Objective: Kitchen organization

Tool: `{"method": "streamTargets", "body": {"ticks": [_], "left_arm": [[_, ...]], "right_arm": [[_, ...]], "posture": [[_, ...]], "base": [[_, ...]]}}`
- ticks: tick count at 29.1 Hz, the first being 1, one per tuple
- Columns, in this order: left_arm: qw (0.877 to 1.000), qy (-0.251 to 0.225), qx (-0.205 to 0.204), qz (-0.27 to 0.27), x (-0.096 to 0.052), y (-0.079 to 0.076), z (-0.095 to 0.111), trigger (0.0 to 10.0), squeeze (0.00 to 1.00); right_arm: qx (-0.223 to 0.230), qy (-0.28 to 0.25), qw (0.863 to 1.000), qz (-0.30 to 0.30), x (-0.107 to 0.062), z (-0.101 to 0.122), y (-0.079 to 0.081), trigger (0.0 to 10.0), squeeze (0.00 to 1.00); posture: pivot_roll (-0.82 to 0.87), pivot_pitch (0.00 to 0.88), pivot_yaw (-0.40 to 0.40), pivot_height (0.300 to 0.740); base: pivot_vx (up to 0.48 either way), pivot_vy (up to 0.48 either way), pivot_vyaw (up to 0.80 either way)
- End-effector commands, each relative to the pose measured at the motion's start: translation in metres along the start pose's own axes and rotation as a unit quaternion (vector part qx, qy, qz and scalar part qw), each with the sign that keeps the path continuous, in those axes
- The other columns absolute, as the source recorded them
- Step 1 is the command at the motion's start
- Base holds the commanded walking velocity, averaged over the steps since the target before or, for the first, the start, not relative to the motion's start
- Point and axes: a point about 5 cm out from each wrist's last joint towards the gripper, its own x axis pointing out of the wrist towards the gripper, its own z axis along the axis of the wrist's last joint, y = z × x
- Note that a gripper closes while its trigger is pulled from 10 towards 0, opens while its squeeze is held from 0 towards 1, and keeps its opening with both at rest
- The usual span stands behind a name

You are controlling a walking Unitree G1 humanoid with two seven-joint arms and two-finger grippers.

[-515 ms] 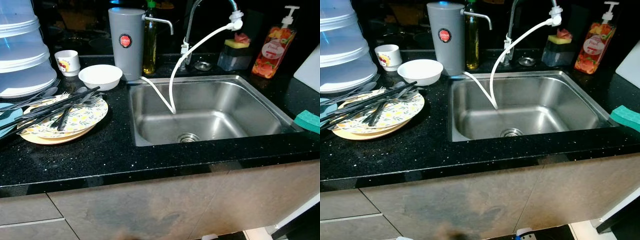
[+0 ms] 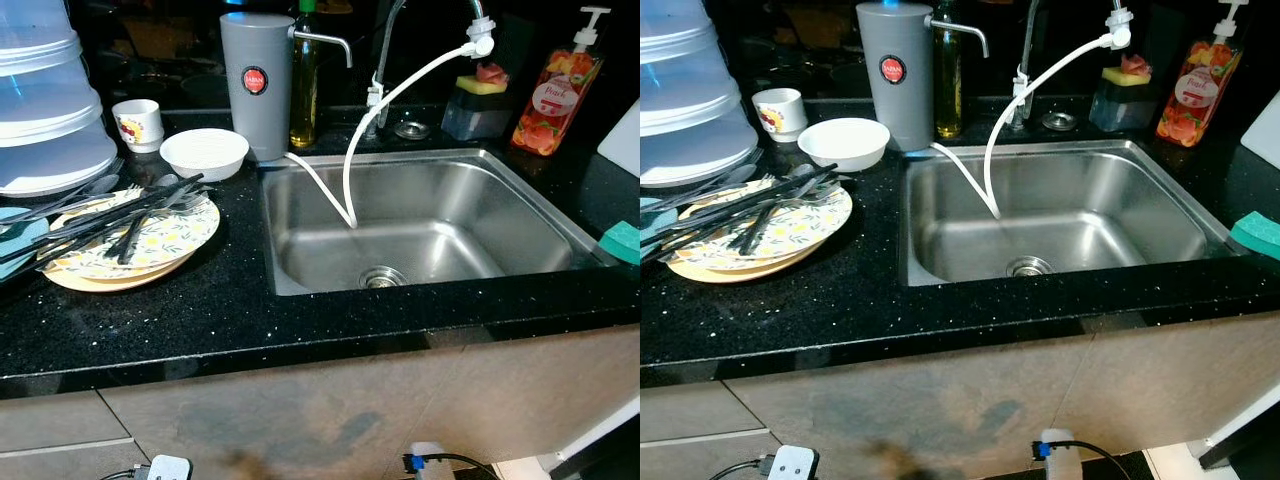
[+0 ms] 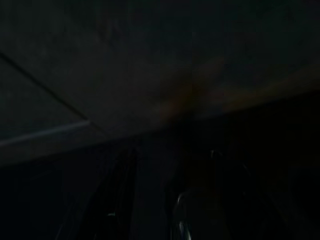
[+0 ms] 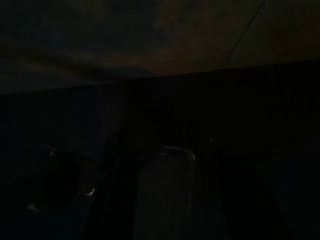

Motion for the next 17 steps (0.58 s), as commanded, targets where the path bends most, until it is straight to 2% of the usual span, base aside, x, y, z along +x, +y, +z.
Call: {"method": "streamTargets", "body": {"ticks": [1,5,12,17], "left_arm": [[1.000,0.022,0.006,0.000,-0.0019,-0.0015,-0.0080,10.0,0.00],[0.998,0.059,0.003,0.014,0.0003,-0.0041,-0.0142,10.0,0.00],[0.998,0.060,-0.012,0.022,0.0060,-0.0038,-0.0099,10.0,0.00],[0.999,0.045,-0.002,0.022,0.0072,-0.0033,-0.0062,10.0,0.00]], "right_arm": [[0.007,0.015,1.000,0.000,-0.0006,-0.0074,0.0026,10.0,0.00],[0.023,0.026,0.999,0.000,-0.0003,-0.0115,0.0055,10.0,0.00],[0.020,0.030,0.999,-0.007,0.0000,-0.0127,0.0065,10.0,0.00],[0.023,0.023,0.999,-0.006,0.0006,-0.0105,0.0077,10.0,0.00]], "posture": [[0.03,0.086,-0.022,0.740],[0.04,0.072,-0.018,0.740],[0.04,0.064,-0.014,0.740],[0.04,0.062,-0.013,0.740]], "base": [[0.000,0.000,0.00],[0.000,0.000,0.00],[0.000,0.000,0.00],[0.000,0.000,0.00]]}}
